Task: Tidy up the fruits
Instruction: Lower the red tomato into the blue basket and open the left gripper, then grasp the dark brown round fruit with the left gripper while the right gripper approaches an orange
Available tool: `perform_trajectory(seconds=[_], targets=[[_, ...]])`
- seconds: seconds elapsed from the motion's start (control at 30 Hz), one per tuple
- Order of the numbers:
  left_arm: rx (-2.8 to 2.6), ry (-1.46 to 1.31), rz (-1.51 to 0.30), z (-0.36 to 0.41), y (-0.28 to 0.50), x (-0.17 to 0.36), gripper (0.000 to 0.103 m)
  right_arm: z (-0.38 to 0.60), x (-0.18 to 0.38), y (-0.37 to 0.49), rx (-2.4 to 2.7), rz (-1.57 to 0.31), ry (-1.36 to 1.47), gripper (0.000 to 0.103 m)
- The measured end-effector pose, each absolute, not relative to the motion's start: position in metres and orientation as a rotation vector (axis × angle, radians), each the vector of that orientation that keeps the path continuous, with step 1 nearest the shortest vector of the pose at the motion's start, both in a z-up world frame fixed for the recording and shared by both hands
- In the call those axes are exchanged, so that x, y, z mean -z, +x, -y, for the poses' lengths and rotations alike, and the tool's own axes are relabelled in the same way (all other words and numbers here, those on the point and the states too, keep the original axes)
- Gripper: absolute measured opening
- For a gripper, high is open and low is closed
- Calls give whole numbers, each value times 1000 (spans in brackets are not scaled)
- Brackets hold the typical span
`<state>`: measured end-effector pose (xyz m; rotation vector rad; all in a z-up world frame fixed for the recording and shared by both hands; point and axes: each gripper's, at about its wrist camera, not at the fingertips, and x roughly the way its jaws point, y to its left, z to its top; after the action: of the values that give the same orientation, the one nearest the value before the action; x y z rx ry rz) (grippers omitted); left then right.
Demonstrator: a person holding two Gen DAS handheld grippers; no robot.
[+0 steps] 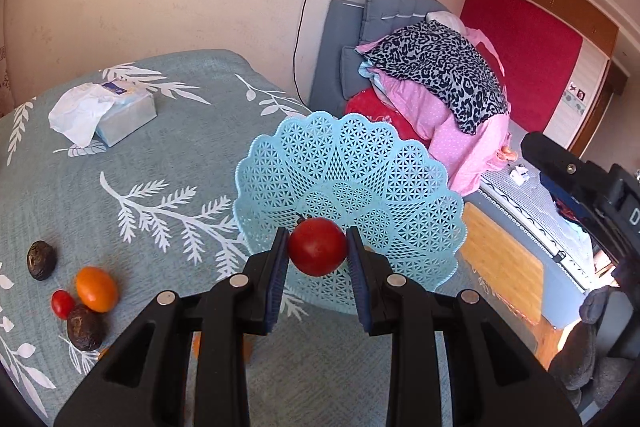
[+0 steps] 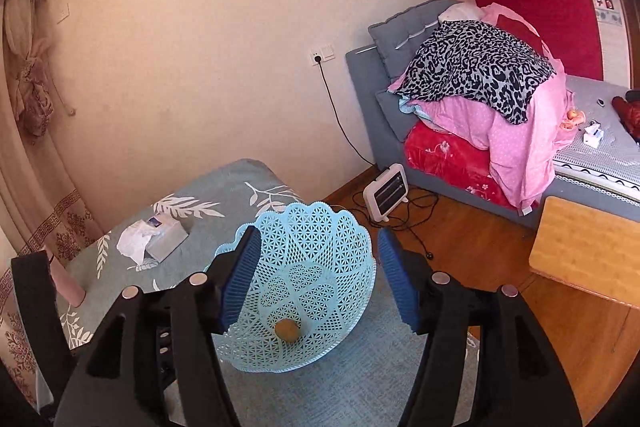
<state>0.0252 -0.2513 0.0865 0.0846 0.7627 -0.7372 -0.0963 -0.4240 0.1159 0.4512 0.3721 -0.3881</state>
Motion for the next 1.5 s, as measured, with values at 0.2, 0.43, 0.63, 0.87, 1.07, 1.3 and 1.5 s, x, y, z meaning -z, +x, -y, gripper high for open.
perform_trajectory(seconds=[0.2, 0.43, 0.63, 0.87, 1.07, 1.3, 1.5], targets=[[774, 113, -793, 281, 24, -78, 29, 433, -121, -105, 400, -353, 480, 64], [747, 86, -757, 278, 20, -83, 83, 428, -124, -107, 394, -336, 481, 74], [673, 37, -796, 254, 31, -84, 89, 423, -128, -110, 384, -318, 487, 76], [556, 50, -744, 227, 29, -96, 94, 413, -129, -108, 360, -316, 474, 80], [514, 23, -730, 203, 29, -106, 94, 406, -125, -103, 342, -333, 460, 80], [490, -39, -690, 172, 26, -125, 95, 400, -119, -94, 325, -360, 447, 80], [453, -61, -667, 145, 26, -134, 98, 388, -112, -85, 299, -392, 426, 80]])
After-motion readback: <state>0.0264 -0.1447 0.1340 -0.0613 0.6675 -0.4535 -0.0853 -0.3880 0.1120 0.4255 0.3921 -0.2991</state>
